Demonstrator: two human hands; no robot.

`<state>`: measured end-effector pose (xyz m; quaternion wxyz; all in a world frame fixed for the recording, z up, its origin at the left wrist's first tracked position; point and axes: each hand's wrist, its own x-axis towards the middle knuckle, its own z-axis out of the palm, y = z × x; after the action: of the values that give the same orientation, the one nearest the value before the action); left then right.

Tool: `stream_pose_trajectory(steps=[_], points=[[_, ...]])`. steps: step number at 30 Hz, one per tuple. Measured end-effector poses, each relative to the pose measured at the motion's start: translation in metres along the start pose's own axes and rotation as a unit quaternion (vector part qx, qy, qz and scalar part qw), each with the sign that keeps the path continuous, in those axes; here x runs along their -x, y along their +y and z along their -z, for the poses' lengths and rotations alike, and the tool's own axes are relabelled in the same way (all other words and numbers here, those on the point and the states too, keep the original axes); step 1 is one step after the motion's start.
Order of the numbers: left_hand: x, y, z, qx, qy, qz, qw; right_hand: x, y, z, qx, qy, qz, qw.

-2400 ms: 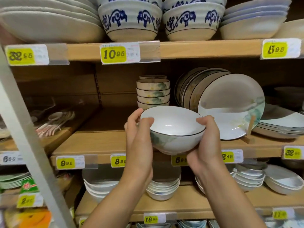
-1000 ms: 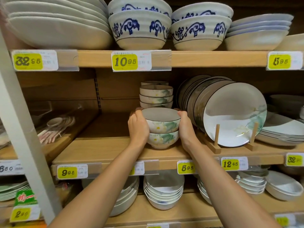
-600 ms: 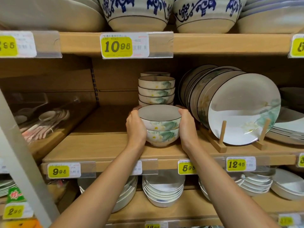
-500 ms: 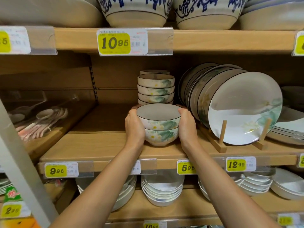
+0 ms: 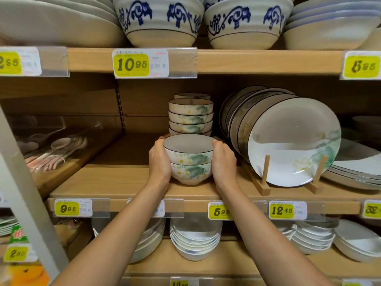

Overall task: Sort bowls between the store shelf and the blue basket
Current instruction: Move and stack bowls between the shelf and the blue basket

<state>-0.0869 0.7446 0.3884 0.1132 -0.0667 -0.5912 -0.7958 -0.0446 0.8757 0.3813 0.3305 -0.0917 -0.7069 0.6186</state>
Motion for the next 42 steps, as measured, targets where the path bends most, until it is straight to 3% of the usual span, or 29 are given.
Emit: stream_pose_trajectory(steps=[12,17,22,28,36,42], points=[[0.009,0.015,0.008,-0.075,-0.002,0.025,0.997,0.008,-0.008,0.01,0.037,-0.069,-0.026,0.997],[0.044,0.051,0.041,-0.043,0.047,-0.031,0.997,0.06,-0.028,0.023,0.082,-0.035,0.09,0.992],[0.126,0.084,0.116,0.019,0.051,-0.066,0.996,0.149,-0.041,0.002,-0.023,-0.026,0.144,0.989],[0.208,0.098,0.249,0.025,0.116,-0.016,0.993,0.247,-0.037,-0.061,-0.188,-0.149,-0.031,0.97],[0.293,0.095,0.418,0.032,0.259,0.06,0.964,0.378,0.007,-0.159,-0.128,-0.303,-0.203,0.922],[0.323,0.077,0.497,0.028,0.362,0.095,0.927,0.443,0.028,-0.219,-0.105,-0.361,-0.311,0.873]])
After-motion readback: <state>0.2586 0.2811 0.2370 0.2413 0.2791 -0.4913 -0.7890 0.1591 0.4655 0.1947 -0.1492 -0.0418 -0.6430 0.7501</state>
